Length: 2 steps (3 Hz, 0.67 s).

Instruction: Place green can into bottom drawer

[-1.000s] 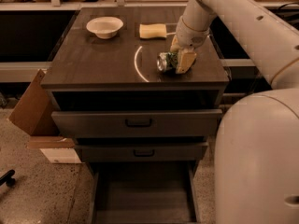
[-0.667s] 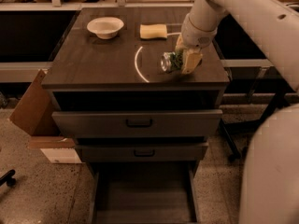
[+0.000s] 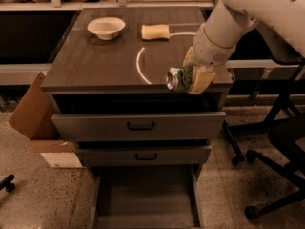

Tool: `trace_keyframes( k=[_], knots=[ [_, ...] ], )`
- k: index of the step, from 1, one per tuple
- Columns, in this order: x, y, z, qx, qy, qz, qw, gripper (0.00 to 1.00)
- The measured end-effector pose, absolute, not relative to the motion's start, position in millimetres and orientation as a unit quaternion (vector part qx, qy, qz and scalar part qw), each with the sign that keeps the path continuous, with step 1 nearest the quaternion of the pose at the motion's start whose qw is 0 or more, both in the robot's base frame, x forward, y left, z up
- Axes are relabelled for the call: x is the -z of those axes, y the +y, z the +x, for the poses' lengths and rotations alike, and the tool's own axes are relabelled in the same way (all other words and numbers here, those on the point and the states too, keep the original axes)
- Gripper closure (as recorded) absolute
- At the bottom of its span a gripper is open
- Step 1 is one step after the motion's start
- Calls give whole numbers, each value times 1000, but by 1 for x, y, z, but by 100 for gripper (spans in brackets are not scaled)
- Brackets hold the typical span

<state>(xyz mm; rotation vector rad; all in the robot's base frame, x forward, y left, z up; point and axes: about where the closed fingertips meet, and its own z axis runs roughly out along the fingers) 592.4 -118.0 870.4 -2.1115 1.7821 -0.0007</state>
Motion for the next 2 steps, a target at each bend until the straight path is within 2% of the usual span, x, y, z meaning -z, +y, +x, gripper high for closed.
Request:
trace_keyframes(
  k=[2],
  knots=[
    [-853, -123, 577, -13, 638, -751, 171, 100]
  ],
)
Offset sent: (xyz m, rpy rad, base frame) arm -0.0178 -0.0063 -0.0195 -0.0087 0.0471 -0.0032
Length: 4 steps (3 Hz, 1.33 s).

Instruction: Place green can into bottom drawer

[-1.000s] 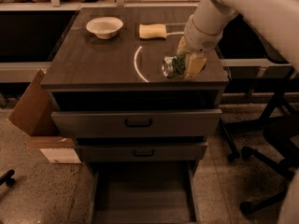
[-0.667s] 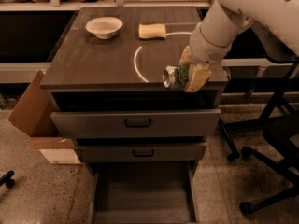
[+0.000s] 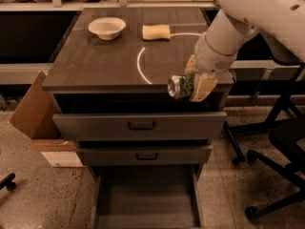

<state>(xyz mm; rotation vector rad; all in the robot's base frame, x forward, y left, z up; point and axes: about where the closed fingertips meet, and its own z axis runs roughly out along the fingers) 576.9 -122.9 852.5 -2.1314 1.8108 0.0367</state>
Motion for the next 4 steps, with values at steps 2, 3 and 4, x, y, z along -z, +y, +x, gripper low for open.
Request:
trace_keyframes(
  k=[2, 3, 4],
  knots=[
    [-827, -113, 552, -30, 663, -734, 144, 100],
    [-805, -108, 527, -44, 683, -718, 123, 100],
    [-768, -104, 503, -63, 705, -698, 104, 100]
  ],
)
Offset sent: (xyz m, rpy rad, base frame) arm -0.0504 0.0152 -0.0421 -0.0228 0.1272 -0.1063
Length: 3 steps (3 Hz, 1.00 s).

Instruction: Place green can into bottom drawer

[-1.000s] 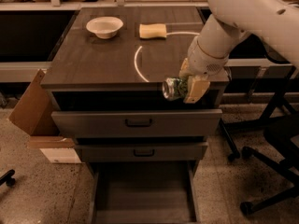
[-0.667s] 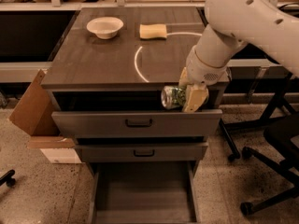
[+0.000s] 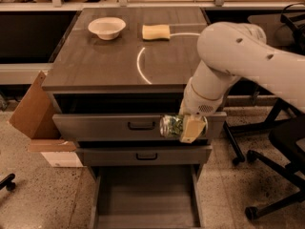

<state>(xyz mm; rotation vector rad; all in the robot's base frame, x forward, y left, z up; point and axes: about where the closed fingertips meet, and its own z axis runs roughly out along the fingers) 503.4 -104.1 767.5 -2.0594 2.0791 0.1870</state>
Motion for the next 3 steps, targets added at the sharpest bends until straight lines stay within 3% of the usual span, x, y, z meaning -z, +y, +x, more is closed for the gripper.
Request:
trace_keyframes(
  k=[3],
  knots=[
    [-662, -89, 454, -104, 755, -632, 139, 100]
  ],
)
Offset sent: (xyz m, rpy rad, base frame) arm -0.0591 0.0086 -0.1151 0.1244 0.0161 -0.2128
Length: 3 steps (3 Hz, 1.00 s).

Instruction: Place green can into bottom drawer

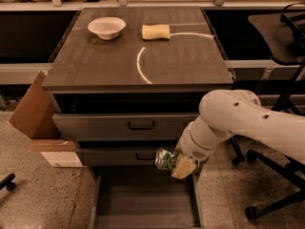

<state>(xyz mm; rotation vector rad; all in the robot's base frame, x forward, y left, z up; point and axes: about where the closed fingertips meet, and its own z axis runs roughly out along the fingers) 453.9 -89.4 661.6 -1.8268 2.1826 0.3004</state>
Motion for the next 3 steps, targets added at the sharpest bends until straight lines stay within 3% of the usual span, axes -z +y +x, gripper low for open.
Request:
trace_keyframes(
  k=[2, 3],
  knots=[
    [-583, -76, 443, -175, 757, -606, 169, 100],
    [-583, -76, 443, -175, 757, -606, 169, 100]
  ],
)
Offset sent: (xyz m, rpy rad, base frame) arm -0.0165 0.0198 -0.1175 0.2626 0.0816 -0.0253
